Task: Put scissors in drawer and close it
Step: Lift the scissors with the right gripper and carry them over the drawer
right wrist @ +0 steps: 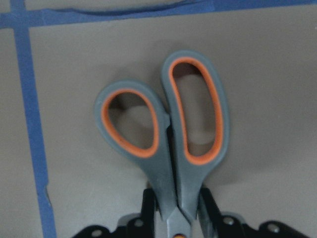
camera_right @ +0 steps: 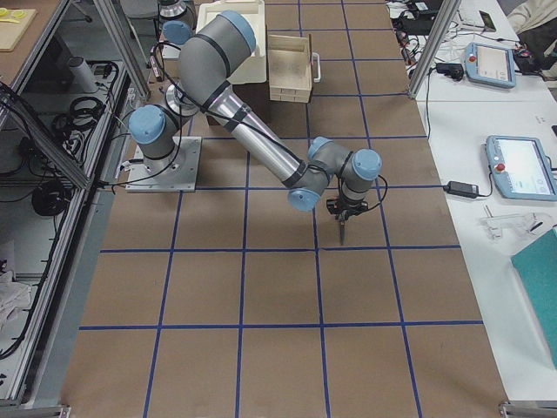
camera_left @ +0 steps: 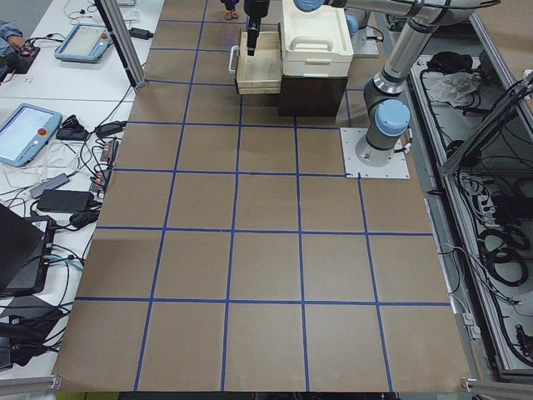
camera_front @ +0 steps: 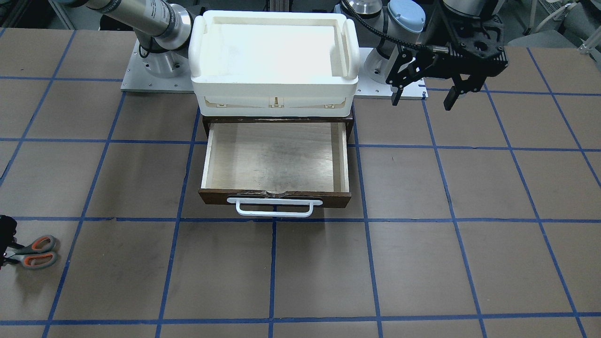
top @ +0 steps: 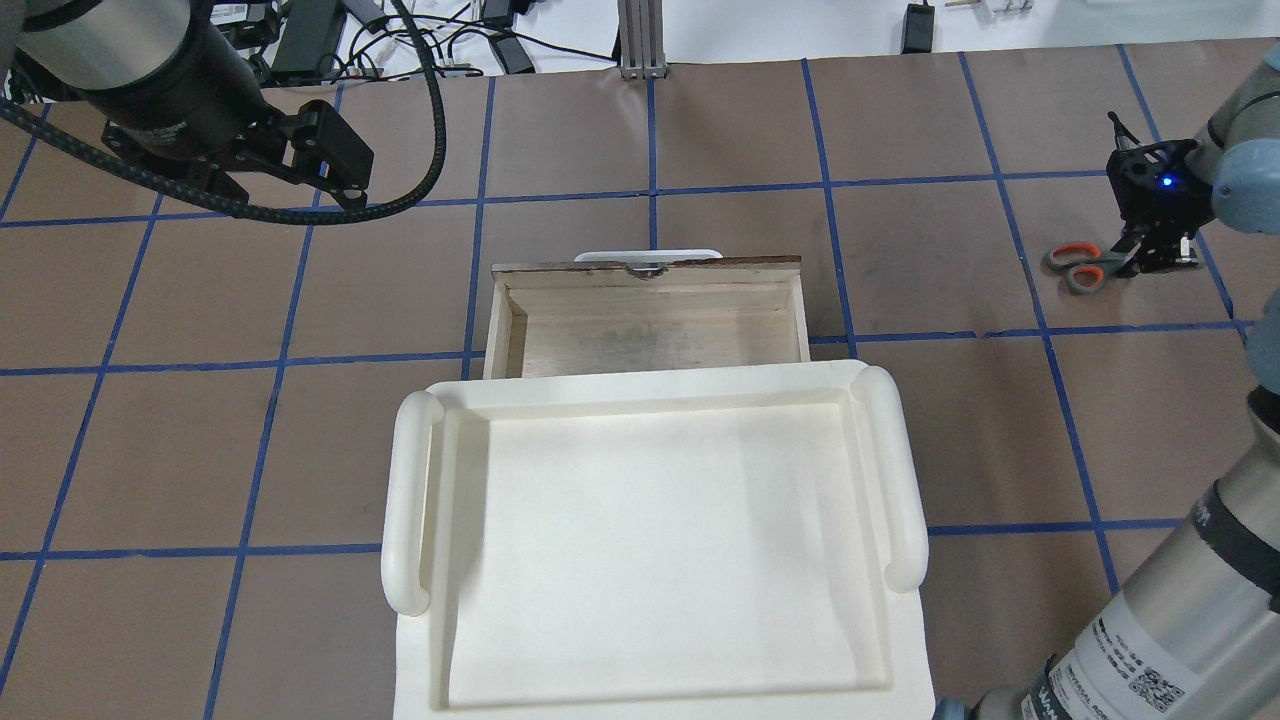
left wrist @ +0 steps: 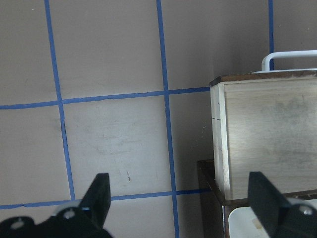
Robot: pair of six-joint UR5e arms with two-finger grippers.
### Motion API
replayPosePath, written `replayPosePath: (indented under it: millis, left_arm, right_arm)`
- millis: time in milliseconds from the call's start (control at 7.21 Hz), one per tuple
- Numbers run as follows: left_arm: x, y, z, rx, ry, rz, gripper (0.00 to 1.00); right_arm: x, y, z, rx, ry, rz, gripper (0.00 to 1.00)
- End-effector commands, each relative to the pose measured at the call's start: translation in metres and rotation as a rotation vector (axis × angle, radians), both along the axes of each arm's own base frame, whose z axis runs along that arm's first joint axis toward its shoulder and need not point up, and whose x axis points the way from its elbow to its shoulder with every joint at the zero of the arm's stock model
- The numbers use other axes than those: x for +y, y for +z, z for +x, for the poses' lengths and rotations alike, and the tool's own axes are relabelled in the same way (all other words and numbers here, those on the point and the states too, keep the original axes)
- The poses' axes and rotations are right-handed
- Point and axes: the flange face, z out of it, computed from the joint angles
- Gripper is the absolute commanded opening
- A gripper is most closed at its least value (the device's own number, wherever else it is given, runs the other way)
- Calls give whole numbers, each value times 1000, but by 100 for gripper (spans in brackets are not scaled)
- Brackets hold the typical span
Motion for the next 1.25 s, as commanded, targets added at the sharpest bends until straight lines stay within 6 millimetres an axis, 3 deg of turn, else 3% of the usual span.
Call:
replayPosePath:
  millis: [0, 139, 555, 832, 971, 1110]
  left_arm:
    - [0, 0, 0, 0, 0, -1, 100]
    - [0, 0, 0, 0, 0, -1, 100]
    - [0, 0, 1, 0, 1, -1, 100]
    - [0, 0, 1, 0, 1, -1, 100]
    - [0, 0, 1, -1, 2, 1, 100]
    - [0, 0, 1, 0, 1, -1, 100]
  right_arm:
    - [-3, 27, 10, 55, 14, -12, 0]
    - [-4, 55, 22, 75, 27, -45, 0]
    - [17, 175, 105, 60, 46, -99, 0]
    - [50, 245, 173, -44, -8, -125, 0]
    - [67, 273, 217, -55, -6, -134, 0]
    - [73, 283, 269, -17, 44, -135, 0]
